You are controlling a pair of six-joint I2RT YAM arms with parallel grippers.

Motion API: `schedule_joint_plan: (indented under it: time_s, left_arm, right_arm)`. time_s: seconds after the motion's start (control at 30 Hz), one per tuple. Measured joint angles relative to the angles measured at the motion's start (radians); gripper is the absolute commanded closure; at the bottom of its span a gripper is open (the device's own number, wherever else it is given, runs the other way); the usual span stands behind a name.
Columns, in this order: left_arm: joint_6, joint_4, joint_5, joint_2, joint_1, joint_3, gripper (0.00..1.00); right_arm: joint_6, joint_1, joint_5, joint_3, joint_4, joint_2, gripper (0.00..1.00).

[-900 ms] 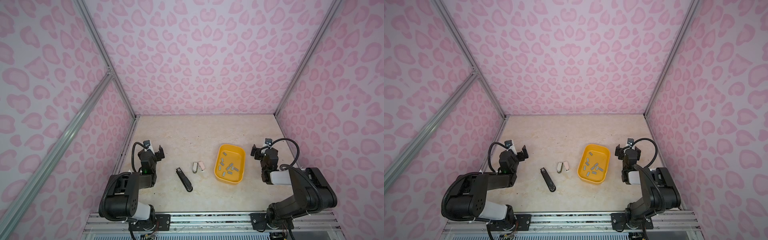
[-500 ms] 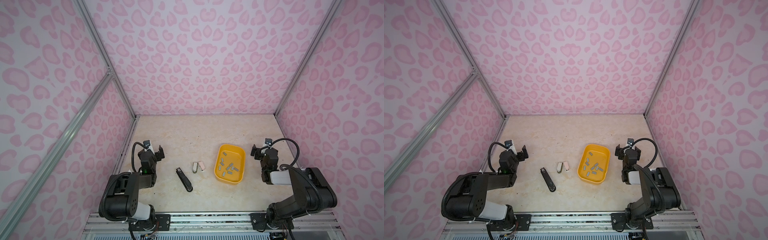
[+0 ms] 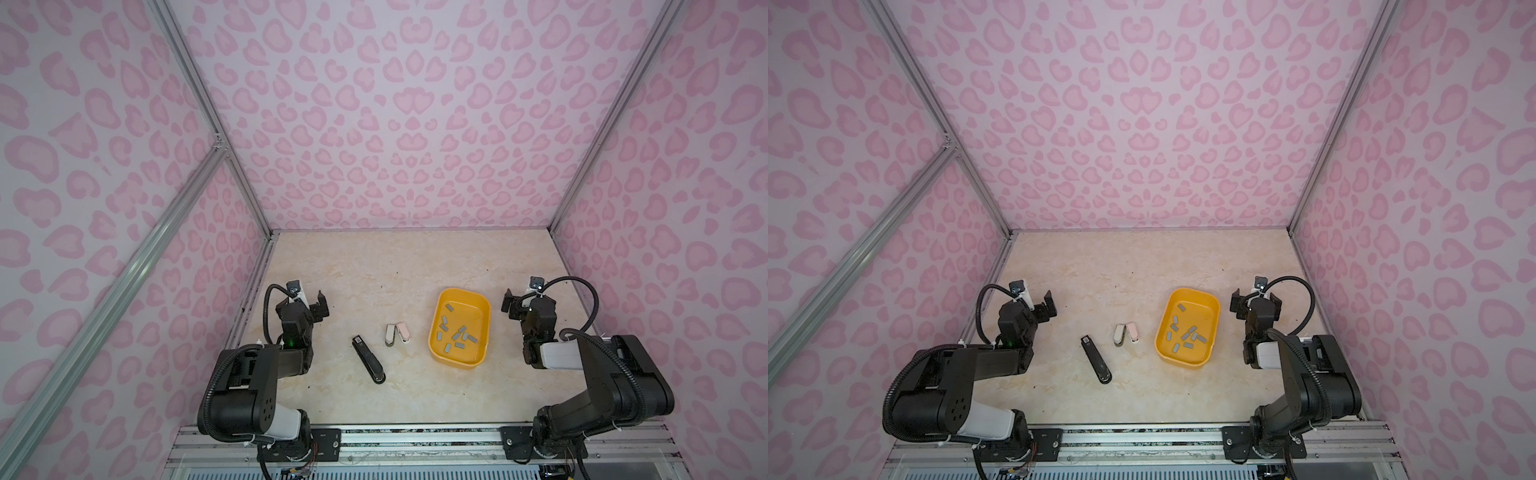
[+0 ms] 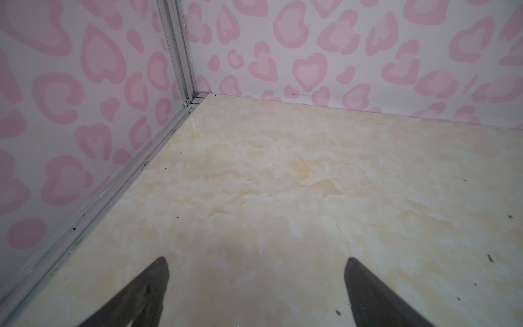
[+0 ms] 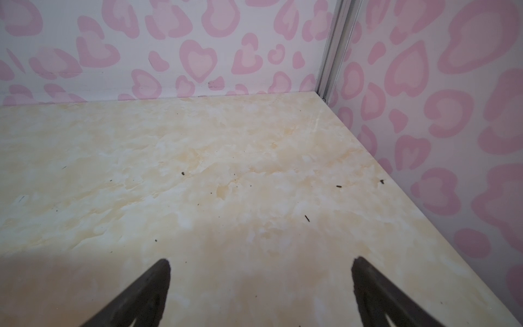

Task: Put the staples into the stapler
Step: 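Raise both grippers from rest and open them toward the table center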

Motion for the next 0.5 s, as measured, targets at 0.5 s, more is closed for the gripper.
schedule_joint_plan:
  time_s: [0.5]
  left_arm:
    - [-0.041,-0.518,-0.024,-0.201,-0.132,0.262,0.02]
  right_arm:
    - [0.13,0.097,0.288,0.191,-0.52,-0.394,0.0]
